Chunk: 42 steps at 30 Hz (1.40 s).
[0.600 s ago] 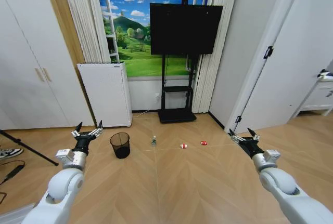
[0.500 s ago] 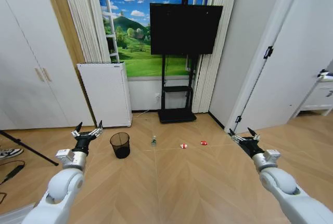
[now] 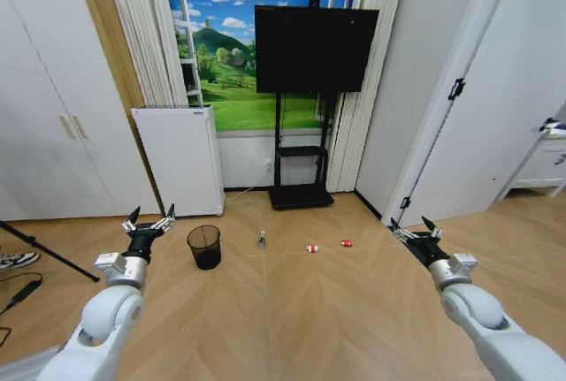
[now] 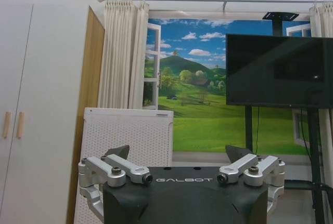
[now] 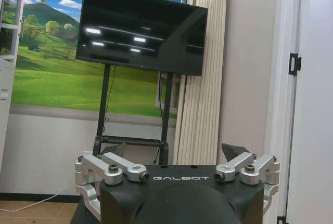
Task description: Pick up the trash bin and place the garbage on the floor into it.
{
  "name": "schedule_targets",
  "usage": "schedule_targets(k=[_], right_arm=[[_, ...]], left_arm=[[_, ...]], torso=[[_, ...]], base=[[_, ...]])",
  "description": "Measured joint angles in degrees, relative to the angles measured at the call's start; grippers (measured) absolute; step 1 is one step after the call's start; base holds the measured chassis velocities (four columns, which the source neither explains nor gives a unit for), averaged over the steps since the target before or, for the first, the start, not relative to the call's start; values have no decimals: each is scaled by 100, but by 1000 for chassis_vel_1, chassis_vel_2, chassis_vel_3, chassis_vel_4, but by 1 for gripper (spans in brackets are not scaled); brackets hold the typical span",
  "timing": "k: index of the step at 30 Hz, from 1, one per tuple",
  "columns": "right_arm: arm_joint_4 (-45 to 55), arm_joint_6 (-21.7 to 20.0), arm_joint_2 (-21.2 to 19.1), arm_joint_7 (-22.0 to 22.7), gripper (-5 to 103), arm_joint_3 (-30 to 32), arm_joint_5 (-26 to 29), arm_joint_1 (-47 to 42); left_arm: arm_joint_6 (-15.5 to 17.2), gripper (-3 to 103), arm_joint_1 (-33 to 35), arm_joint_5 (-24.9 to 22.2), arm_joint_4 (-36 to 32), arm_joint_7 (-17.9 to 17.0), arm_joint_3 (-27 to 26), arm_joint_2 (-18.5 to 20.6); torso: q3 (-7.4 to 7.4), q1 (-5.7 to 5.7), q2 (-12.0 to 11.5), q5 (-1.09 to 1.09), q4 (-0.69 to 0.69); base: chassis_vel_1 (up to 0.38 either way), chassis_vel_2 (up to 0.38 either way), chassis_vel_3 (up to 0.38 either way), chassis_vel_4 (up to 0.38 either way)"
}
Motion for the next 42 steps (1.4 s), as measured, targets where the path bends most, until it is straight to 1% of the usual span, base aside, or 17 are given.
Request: schedule_targets(k=[10, 11, 12, 15, 24, 31, 36, 37, 42], right_arm=[[-18, -4, 4, -49, 100, -36, 73, 31], [-27, 3, 4, -94, 100, -36, 115, 40], [-78, 119, 4, -247, 100, -39, 235, 58], [-139, 185, -2, -365, 100, -39, 274, 79], [-160, 161, -11, -381, 100, -52, 356, 84], [-163, 149, 17, -388, 100, -63, 314, 54], [-164, 136, 18, -395, 100, -62, 310, 54], [-164, 132, 17, -396, 100, -63, 310, 55], [-173, 122, 17, -399, 100, -66, 312, 66]], left_arm=[[-6, 100, -21, 28, 47, 23, 17, -26], [-6, 100, -26, 28, 50, 23, 19, -26], [-6, 100, -32, 28, 58, 23, 21, -26], [-5, 100, -34, 28, 62, 23, 19, -23], [-6, 100, -25, 29, 87, 24, 8, -50], [-5, 100, -27, 42, 129, 35, 8, -57], [-3, 100, -34, 41, 131, 38, 4, -50], [-2, 100, -33, 41, 129, 39, 4, -52], [0, 100, -27, 43, 130, 43, 6, -59]], torso=[[0, 0, 0, 0, 0], [0, 0, 0, 0, 0], [0, 0, 0, 0, 0], [0, 0, 0, 0, 1], [-1, -2, 1, 0, -1], [0, -1, 0, 0, 1], [0, 0, 0, -1, 0], [-1, 0, 1, 2, 0], [0, 0, 0, -1, -1]], base=[[0, 0, 0, 0], [0, 0, 0, 0], [0, 0, 0, 0], [0, 0, 0, 0], [-22, 35, 31, -34], [-174, 179, 173, -171], [-233, 230, 230, -248], [-283, 261, 258, -267], [-297, 291, 302, -302]])
